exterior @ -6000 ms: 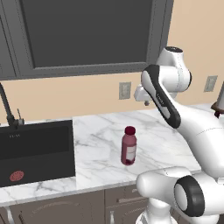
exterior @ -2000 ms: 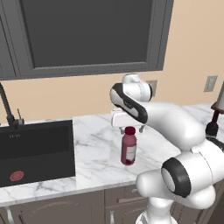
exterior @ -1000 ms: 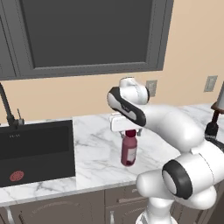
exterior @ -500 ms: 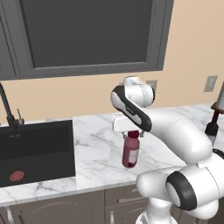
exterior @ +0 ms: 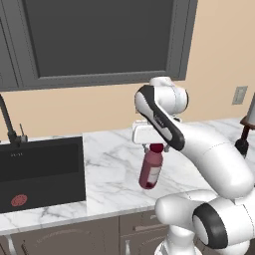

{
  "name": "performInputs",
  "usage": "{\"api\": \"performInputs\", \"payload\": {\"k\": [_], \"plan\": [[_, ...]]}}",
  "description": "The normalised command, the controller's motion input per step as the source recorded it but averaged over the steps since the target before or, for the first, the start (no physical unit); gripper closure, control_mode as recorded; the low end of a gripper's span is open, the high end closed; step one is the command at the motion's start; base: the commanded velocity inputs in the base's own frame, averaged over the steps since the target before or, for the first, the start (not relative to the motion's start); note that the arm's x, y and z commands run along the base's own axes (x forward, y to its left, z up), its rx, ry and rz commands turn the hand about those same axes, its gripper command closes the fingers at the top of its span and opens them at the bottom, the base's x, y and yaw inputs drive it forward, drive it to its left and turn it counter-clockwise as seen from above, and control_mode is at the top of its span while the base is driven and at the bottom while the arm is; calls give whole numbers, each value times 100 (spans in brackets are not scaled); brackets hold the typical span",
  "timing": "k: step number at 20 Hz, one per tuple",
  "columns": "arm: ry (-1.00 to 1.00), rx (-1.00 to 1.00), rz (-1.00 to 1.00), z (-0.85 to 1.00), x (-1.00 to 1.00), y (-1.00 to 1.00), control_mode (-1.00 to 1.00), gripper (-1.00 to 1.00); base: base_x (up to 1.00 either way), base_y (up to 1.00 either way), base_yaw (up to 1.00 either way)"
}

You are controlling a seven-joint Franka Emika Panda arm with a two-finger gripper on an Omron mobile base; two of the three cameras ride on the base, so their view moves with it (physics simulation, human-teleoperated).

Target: There is a wine glass and glass cup on the dining counter. Place the wine bottle next to the wine glass and the juice bottle next to the glass cup.

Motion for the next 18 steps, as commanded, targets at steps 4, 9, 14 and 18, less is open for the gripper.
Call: {"api": "performInputs", "payload": {"k": [4, 9, 14, 18], "plan": [[1, 0, 0, 31, -17, 0, -100, 100, 0, 0, 0], [9, 0, 0, 27, -2, 0, -100, 100, 0, 0, 0], [4, 0, 0, 4, 0, 0, -100, 100, 0, 0, 0], [0, 0, 0, 0, 0, 0, -100, 100, 0, 0, 0]]}}
